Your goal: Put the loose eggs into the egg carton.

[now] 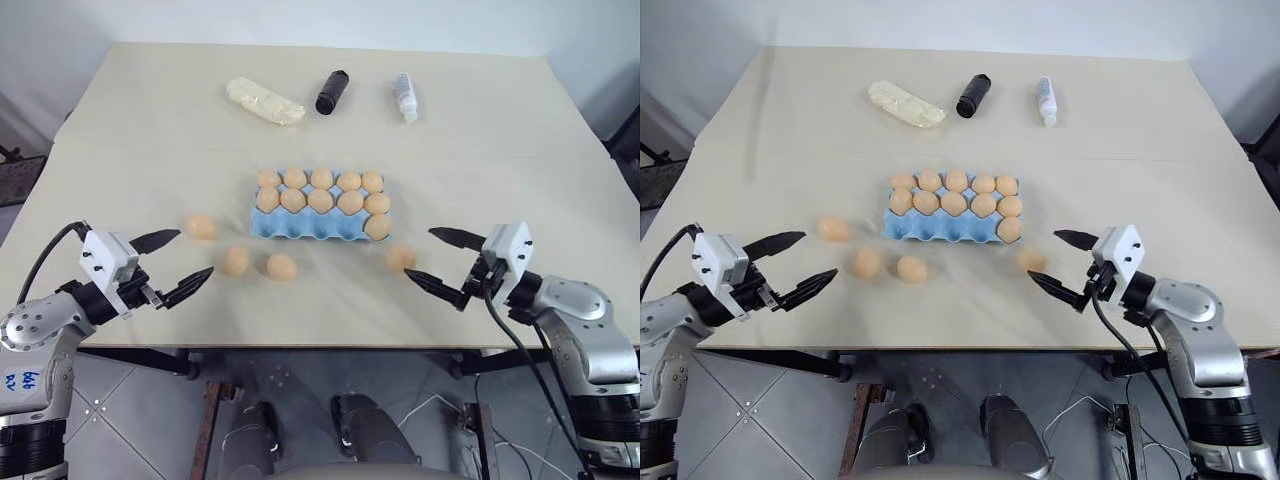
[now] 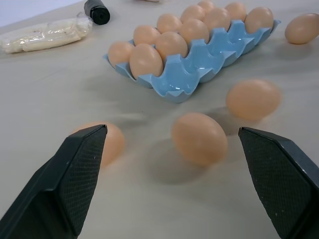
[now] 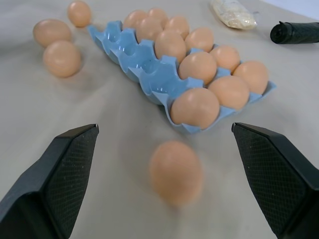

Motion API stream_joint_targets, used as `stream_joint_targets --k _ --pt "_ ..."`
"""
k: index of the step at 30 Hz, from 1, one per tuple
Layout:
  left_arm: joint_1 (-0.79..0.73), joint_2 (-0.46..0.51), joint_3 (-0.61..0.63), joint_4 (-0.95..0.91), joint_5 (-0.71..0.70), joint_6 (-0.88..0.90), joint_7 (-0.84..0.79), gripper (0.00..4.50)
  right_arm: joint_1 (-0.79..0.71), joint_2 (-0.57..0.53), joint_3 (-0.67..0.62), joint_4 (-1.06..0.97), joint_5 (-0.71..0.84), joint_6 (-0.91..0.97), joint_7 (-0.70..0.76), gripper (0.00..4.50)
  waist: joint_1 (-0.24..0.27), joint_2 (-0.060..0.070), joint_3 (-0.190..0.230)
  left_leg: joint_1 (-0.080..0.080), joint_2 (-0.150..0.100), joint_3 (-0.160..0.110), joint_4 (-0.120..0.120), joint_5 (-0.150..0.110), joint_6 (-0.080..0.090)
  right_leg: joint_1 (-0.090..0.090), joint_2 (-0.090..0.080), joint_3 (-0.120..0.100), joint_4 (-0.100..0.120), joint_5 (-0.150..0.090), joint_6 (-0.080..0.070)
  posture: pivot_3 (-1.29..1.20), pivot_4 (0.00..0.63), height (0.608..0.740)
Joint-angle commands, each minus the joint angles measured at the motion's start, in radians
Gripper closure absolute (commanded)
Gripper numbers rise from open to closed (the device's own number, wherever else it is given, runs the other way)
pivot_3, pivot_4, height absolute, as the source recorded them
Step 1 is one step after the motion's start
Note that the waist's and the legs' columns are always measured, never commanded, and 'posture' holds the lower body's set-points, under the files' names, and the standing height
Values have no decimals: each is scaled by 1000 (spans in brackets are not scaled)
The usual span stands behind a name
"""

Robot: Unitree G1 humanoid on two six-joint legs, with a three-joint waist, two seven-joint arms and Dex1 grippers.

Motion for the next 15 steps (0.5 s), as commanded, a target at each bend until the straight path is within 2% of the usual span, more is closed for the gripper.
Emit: stream_joint_targets --k 1,8,15 --pt "-4 -3 -3 -11 -5 -17 -6 6 7 2 -24 -34 1 -23 -14 0 1 0 0 0 0 0 0 0 0 0 0 0 0 0 0 0 150 740" --pt "-52 -6 -91 -22 23 -103 -76 6 53 -49 -63 -33 -6 -20 1 0 19 0 0 0 0 0 0 0 1 0 0 0 0 0 0 0 150 740" --pt "-54 -42 -219 -31 39 -167 -143 6 -3 -53 42 55 -82 25 -2 0 20 0 0 0 0 0 1 -1 0 0 0 0 0 0 0 0 150 740"
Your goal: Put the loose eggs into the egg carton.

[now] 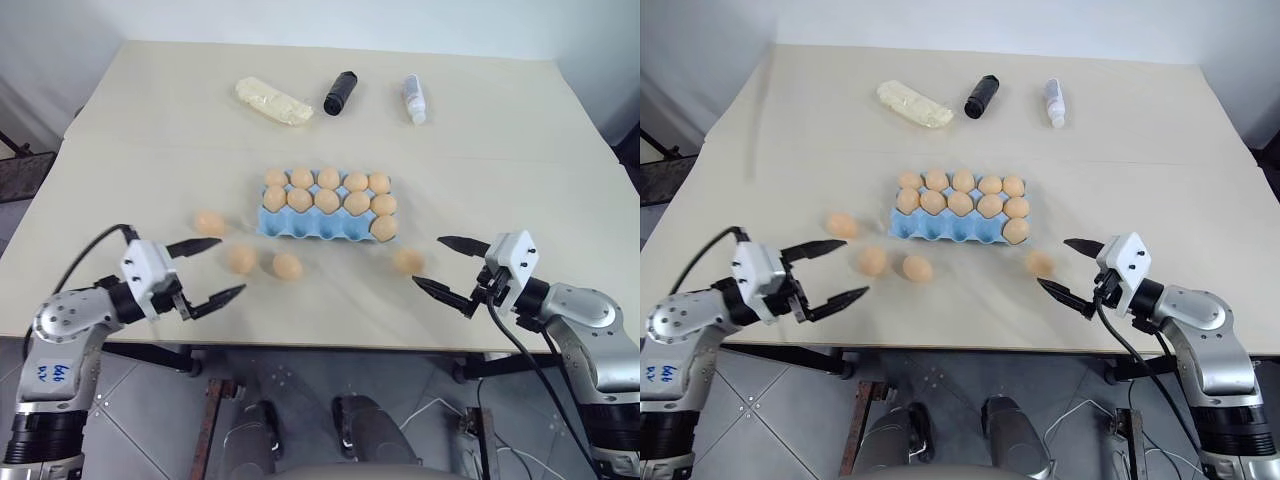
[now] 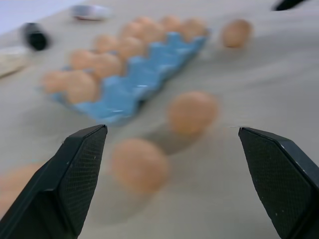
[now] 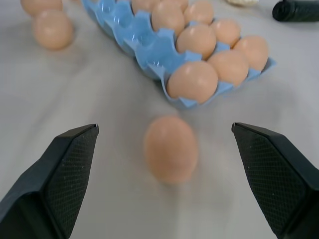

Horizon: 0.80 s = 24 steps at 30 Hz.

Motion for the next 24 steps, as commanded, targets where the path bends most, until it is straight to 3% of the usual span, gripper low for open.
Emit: stream_joint_targets --k 1,9,18,24 --pt "-8 -17 -41 -29 15 -40 -17 6 -49 13 49 68 -51 -8 -2 0 0 0 0 0 0 0 0 0 0 0 0 0 0 0 0 0 150 740" --pt "5 -34 -64 -44 18 -50 -11 6 -201 82 109 310 -104 -57 21 0 1 0 0 0 0 0 1 1 3 0 0 0 0 0 0 0 150 740" --pt "57 -29 -21 -88 7 -21 46 0 -181 80 108 257 -89 -74 94 2831 2 0 0 0 0 0 1 1 3 0 0 0 0 0 0 0 150 740" --pt "106 -31 40 -102 -24 44 106 0 -225 112 80 64 2 146 5 2977 -5 1 0 0 0 0 2 1 3 0 0 0 2 0 0 0 150 740"
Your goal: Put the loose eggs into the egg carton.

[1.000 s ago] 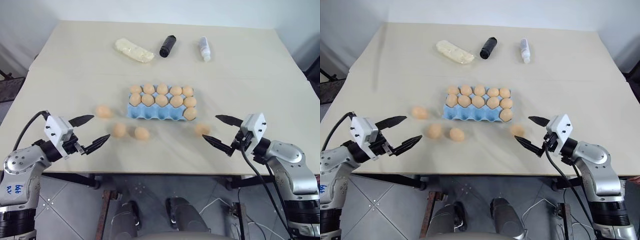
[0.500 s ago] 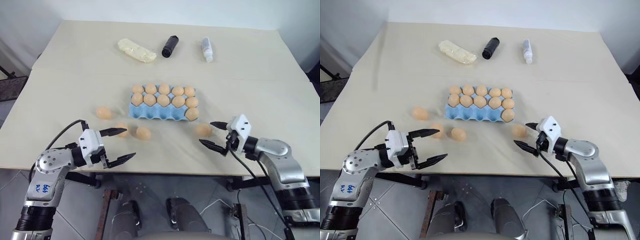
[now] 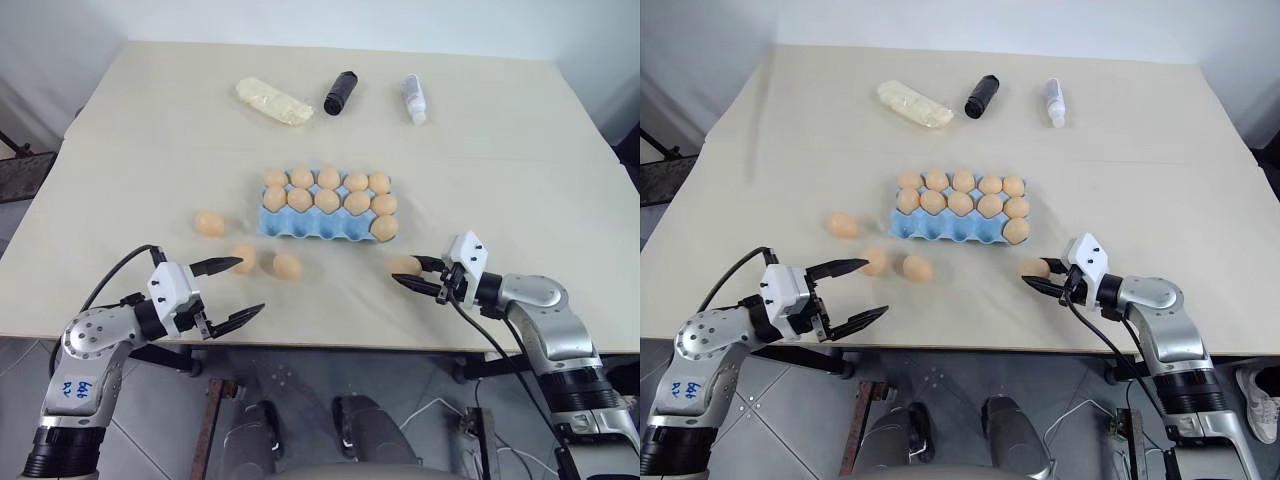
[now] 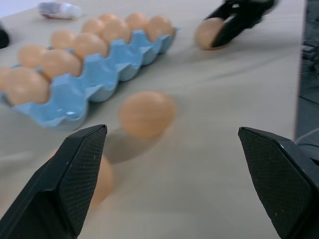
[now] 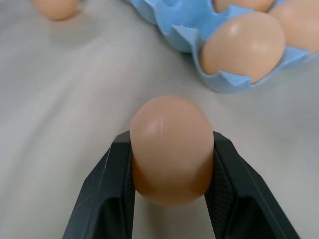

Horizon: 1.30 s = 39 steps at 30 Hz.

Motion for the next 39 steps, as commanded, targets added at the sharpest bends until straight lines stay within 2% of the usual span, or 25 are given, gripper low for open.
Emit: stream_joint_targets --k 1,7,12,15,18,21,27,31,39 --pt "25 0 44 -62 -49 59 33 0 -91 37 -28 -100 46 137 -104 2977 -3 0 0 0 0 0 0 0 0 0 0 0 1 0 0 0 150 740" --pt "33 -10 60 -59 -49 70 59 0 -243 137 51 -34 -15 169 -187 2977 2 0 0 0 0 -1 0 -2 -4 0 0 -2 1 0 -1 0 150 740" --pt "21 -15 63 -51 -39 60 74 0 -315 191 103 99 -91 100 -210 2977 5 0 0 -1 0 0 0 -1 -1 -1 0 -1 -1 0 -1 0 150 740" --pt "23 -14 73 -64 -43 64 86 0 -321 198 112 137 -103 59 -184 2133 7 0 0 -2 0 0 0 -2 -1 -1 0 -2 -2 0 -1 0 150 740" --pt "34 -14 79 -72 -45 61 92 0 -320 201 98 131 -94 51 -174 1077 4 0 0 -2 0 1 0 -2 0 -1 0 -2 -3 -1 -1 0 150 740" --pt "45 -19 84 -106 -60 77 105 0 -262 141 40 -4 -29 53 -111 75 5 0 0 -2 1 1 0 -2 -1 -1 1 -1 -2 -1 -1 0 150 740" --pt "3 -16 32 -116 -39 88 97 0 -14 4 -91 -161 60 -5 2 30 29 0 0 -2 0 0 -1 -3 0 1 0 -2 -4 -1 0 0 150 740" --pt "-36 -24 -5 -98 -45 101 82 0 134 -36 -194 -148 80 -61 7 30 31 0 0 -1 -1 0 0 -3 1 1 0 -1 -5 -1 0 0 150 740" --pt "-88 -17 -36 -34 -14 82 57 0 235 -33 -231 -168 81 -110 -7 30 19 0 0 1 0 0 0 -2 0 2 1 0 -2 0 0 0 150 740"
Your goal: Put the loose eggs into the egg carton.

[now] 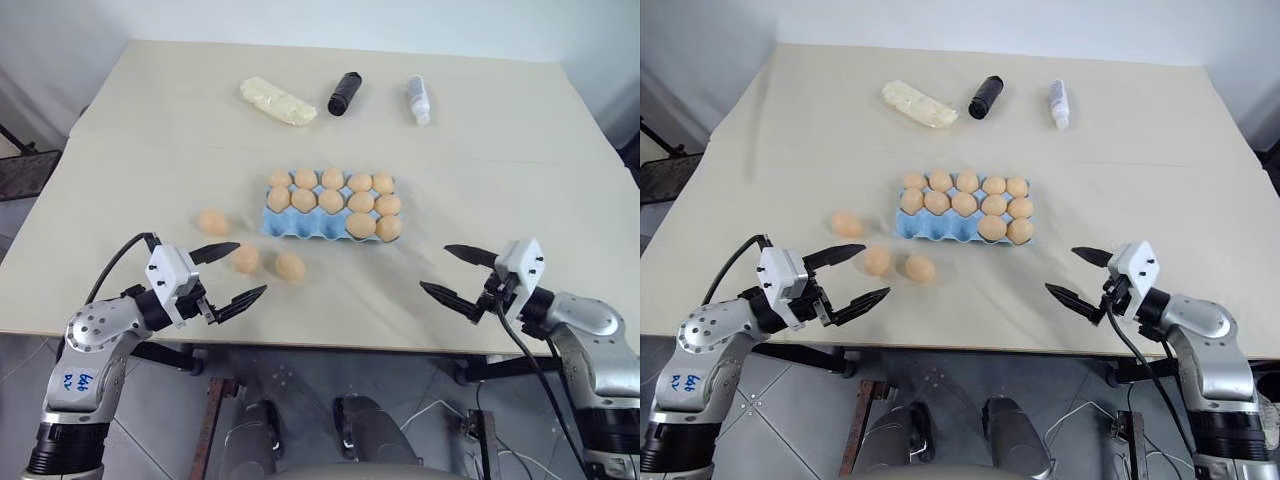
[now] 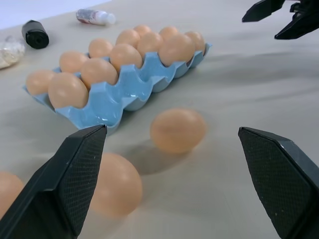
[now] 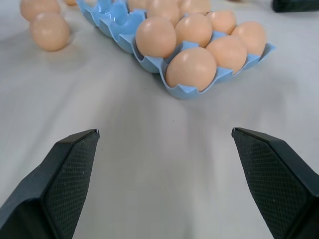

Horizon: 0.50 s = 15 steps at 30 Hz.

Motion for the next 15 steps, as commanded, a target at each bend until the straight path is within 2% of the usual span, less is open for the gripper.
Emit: stream_joint_targets --k 1,8,15 --pt "-36 2 -34 -2 24 -10 -17 0 19 -2 -17 -65 23 -20 -9 30 3 0 0 0 0 0 0 0 0 0 0 0 0 0 0 0 150 740" --pt "-160 -53 -196 51 141 -1 0 0 53 -5 2 -162 33 0 -14 30 16 0 0 -1 -1 0 0 0 0 0 -1 0 0 0 0 0 150 740" --pt "-301 -135 -305 205 235 -61 -17 0 98 -10 15 -272 49 32 -27 30 17 0 0 -1 -1 0 1 0 1 0 -1 0 0 0 0 0 150 740"
